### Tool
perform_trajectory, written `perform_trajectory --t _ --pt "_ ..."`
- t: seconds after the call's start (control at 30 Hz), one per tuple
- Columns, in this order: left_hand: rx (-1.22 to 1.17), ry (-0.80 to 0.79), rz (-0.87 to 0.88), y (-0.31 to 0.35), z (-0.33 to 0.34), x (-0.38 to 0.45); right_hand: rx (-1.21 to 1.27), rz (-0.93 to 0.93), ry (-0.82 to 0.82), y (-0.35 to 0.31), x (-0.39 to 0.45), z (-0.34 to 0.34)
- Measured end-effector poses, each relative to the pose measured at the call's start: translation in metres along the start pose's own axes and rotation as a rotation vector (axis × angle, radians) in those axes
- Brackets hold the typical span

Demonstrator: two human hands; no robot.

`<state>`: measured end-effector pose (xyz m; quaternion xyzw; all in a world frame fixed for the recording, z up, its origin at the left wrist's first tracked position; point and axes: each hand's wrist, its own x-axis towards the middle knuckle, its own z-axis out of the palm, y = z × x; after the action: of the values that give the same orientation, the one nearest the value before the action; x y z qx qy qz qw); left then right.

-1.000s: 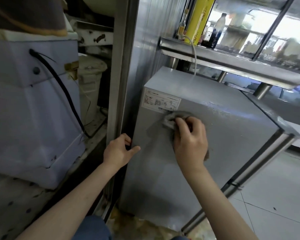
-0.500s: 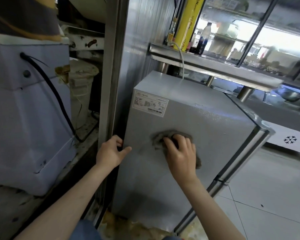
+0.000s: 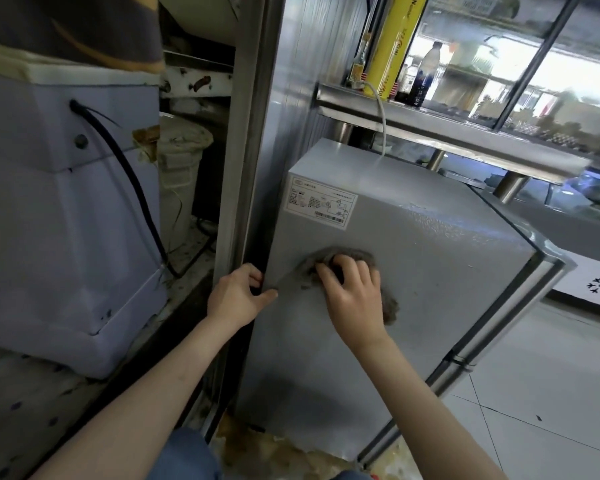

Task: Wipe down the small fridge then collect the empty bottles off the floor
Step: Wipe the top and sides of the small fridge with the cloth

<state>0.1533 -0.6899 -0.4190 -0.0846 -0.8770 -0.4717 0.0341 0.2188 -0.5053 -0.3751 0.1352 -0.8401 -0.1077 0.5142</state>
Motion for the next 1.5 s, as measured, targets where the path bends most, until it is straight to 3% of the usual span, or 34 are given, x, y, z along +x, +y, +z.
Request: perform_trajectory --t 0.2,0.43,0.67,0.93,1.07,1.3,1.5 --pt "-0.025 -0.010 0.063 -0.012 -0.016 -0.006 0.012 0.042 -0.027 -0.004 0.003 0.001" --pt "0.029 0.003 0.093 -0.021 -0.039 -0.010 0.077 0.221 0.113 -0.022 0.056 -0.004" --pt "0.041 0.045 0.088 -0.025 -0.045 -0.013 0.046 0.028 0.020 -0.041 0.051 0.008" --pt "0.057 0.046 0.083 -0.026 -0.052 -0.014 -0.004 -0.143 -0.204 -0.053 -0.012 0.024" --pt "0.058 0.033 0.084 -0.027 -0.052 -0.014 0.007 -0.105 -0.130 -0.042 -0.008 0.023" --pt "0.059 0.027 0.084 -0.026 -0.047 -0.011 0.053 0.176 0.151 -0.036 0.062 0.007" --pt "0.043 0.045 0.080 -0.014 -0.034 -0.005 0.056 0.077 0.121 -0.031 0.074 0.006"
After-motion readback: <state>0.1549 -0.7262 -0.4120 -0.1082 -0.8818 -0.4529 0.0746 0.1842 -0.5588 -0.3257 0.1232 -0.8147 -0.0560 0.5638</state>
